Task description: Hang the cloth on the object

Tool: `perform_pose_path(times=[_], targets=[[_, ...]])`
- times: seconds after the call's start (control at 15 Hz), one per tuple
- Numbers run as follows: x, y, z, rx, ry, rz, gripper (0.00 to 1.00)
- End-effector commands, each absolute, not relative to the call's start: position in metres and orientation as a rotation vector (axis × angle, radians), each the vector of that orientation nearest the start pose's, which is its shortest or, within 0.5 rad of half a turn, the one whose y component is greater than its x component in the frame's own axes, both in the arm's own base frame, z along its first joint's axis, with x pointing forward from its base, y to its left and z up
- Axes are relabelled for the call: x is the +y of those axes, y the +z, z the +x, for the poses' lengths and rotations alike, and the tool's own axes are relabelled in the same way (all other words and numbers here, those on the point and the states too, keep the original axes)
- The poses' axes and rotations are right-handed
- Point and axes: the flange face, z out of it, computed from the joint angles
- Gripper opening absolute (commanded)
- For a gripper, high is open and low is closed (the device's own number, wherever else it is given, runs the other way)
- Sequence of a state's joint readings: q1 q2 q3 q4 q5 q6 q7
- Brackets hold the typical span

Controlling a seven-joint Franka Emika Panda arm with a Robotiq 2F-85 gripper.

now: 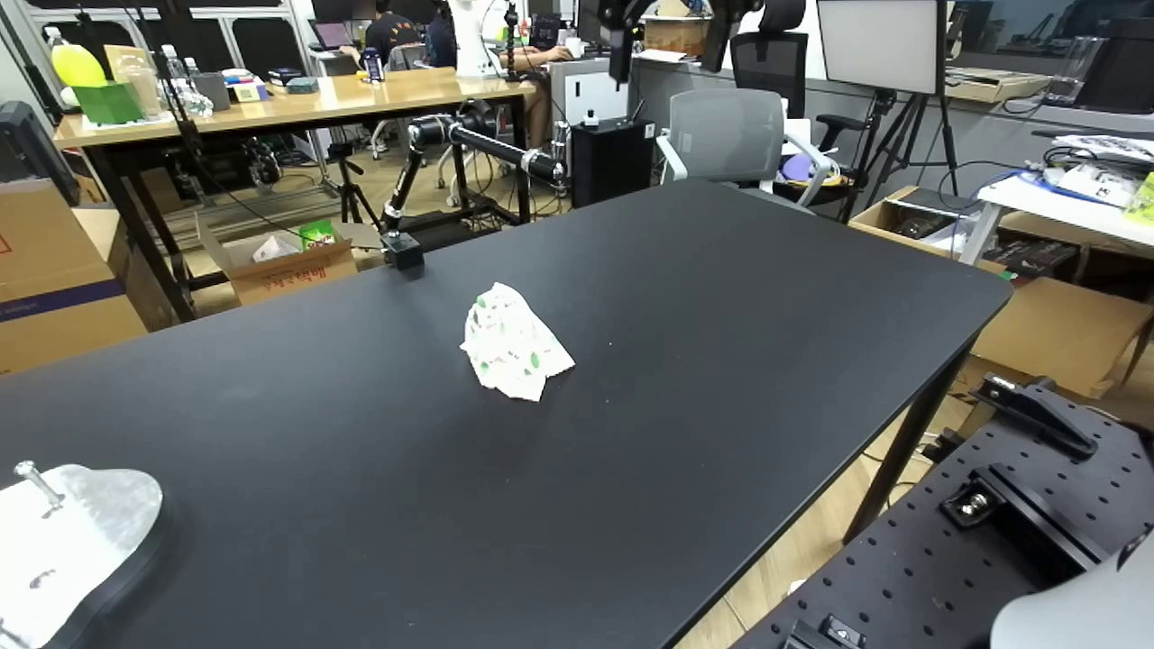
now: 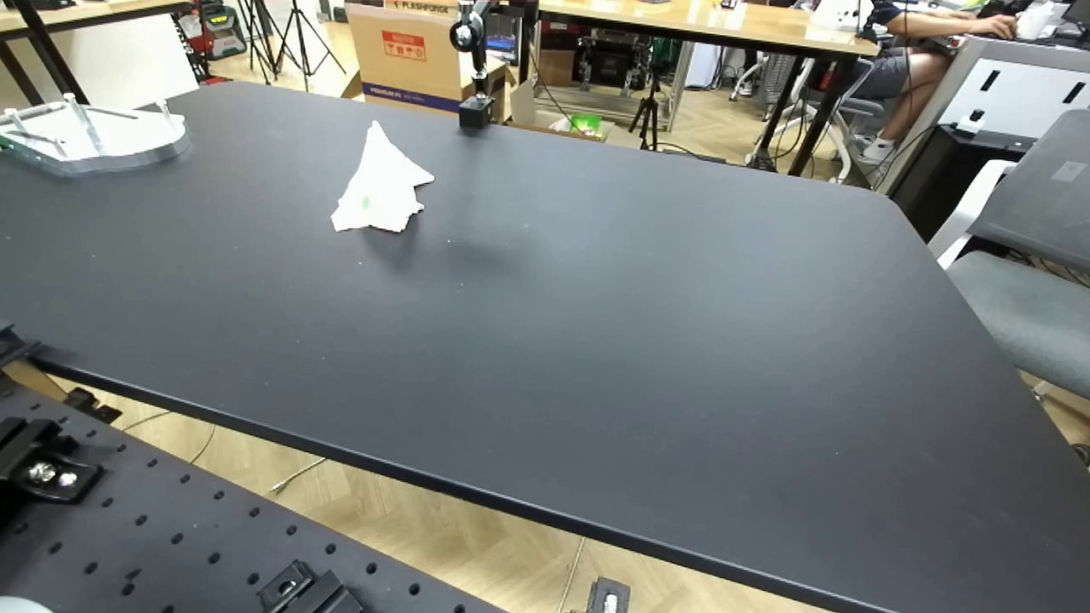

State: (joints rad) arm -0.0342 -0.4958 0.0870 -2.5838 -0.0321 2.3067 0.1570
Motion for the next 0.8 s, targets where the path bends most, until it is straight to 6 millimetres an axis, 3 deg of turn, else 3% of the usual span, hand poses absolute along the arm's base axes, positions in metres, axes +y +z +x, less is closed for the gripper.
perform_pose_path(times=[0.0,0.4,0.73], targets=[[0.04,0.397,0.434,0.048,-0.325,-3.21,1.0],[0.076,0.305,0.469,-0.139,-0.194,-3.193,1.0],[0.116,0.252,0.488,-0.289,-0.111,-3.161,1.0]])
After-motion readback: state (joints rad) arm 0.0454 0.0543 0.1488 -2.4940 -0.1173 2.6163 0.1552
